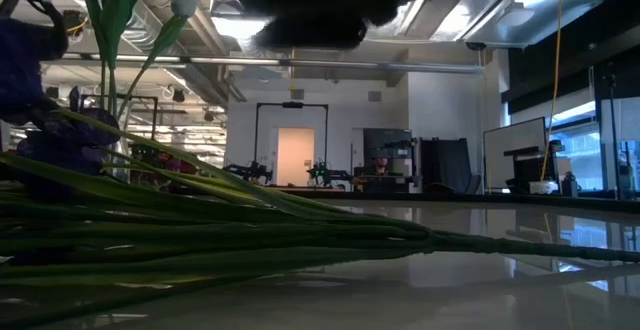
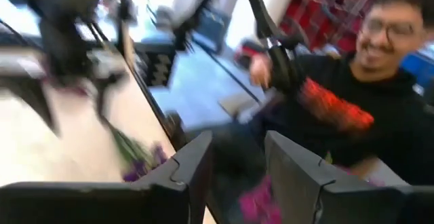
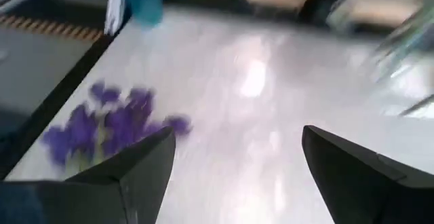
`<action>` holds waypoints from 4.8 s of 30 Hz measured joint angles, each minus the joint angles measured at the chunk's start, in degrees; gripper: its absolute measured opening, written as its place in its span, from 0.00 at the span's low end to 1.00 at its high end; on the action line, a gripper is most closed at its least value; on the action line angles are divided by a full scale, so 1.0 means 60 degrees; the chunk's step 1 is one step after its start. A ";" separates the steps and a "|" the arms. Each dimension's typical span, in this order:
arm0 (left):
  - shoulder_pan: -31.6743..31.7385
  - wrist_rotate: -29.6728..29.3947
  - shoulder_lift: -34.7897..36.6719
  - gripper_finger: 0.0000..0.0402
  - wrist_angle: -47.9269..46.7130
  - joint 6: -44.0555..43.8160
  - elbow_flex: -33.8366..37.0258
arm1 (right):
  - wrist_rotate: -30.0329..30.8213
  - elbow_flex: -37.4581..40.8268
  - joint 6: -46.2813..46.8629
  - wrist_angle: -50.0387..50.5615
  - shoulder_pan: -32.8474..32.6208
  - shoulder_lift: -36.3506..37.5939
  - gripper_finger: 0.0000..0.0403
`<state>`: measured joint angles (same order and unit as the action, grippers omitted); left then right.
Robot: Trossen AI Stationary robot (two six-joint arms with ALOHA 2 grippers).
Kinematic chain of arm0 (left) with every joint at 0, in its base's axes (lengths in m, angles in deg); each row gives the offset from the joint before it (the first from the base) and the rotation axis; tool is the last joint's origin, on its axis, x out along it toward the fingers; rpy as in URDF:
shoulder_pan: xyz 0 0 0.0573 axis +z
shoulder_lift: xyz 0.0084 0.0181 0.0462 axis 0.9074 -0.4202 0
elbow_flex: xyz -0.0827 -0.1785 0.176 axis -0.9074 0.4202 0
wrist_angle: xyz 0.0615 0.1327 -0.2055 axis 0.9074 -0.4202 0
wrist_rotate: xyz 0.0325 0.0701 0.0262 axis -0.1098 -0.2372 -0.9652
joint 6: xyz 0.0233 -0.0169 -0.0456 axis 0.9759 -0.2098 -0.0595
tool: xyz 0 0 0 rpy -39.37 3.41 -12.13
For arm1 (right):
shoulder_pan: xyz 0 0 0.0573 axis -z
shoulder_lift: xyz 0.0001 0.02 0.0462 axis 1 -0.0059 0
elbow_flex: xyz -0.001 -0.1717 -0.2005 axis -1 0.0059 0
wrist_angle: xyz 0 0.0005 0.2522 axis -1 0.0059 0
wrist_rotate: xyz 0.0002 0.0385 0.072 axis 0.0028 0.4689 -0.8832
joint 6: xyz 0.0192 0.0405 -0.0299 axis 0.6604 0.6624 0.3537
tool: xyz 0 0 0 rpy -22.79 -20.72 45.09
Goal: Sort flowers into vase by color
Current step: Put the violet flowers into the transparent blue vase
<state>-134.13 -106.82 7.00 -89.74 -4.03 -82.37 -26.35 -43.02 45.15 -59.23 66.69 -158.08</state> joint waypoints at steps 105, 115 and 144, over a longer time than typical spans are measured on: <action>0.5496 -0.0097 -0.5156 0.04 1.0198 0.4850 0.2159 | -0.0059 -0.1802 -0.3782 -0.7079 -0.0124 -0.0515 0.33; 0.4560 -0.2113 -0.4541 0.04 0.9768 0.5009 0.2159 | 0.2831 -0.1813 -0.4545 -0.5107 -0.1027 -0.0388 0.64; -0.0904 -0.0596 -0.2238 0.06 0.2814 0.0282 0.1464 | 0.3795 -0.1810 -0.2239 -0.1921 -0.1043 -0.0399 0.54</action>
<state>-139.55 -110.39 -6.42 -72.85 -2.34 -73.58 -3.58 -53.88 31.72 -70.76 60.43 -160.47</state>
